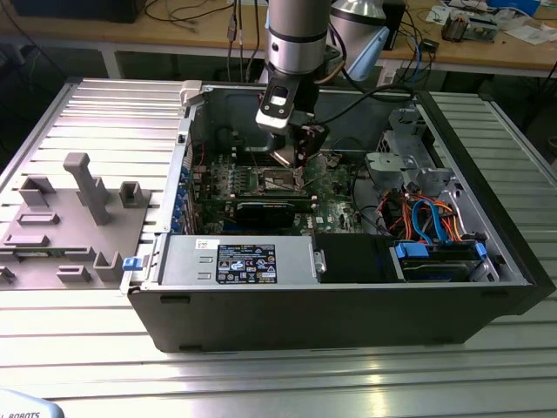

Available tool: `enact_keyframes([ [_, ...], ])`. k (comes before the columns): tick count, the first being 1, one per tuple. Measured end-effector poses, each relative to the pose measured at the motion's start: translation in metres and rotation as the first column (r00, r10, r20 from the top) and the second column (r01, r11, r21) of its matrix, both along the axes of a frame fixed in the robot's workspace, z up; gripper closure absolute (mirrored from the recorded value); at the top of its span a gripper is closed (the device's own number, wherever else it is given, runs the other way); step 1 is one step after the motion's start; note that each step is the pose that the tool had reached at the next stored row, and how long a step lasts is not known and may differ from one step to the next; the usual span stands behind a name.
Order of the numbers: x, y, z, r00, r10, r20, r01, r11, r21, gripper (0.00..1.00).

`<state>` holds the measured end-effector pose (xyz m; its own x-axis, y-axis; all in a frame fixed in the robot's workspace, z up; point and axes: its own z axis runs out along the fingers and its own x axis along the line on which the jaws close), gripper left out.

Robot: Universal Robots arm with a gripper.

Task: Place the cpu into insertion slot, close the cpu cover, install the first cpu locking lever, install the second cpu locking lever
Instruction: 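Place the cpu into insertion slot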

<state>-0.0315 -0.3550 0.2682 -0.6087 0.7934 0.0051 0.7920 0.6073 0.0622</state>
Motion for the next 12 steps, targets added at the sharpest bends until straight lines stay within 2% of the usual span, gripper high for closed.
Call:
enact_keyframes([
  [12, 0.0, 0.0, -0.0006, 0.9998, -0.021, 0.0, 0.021, 0.9998, 0.0, 0.45],
])
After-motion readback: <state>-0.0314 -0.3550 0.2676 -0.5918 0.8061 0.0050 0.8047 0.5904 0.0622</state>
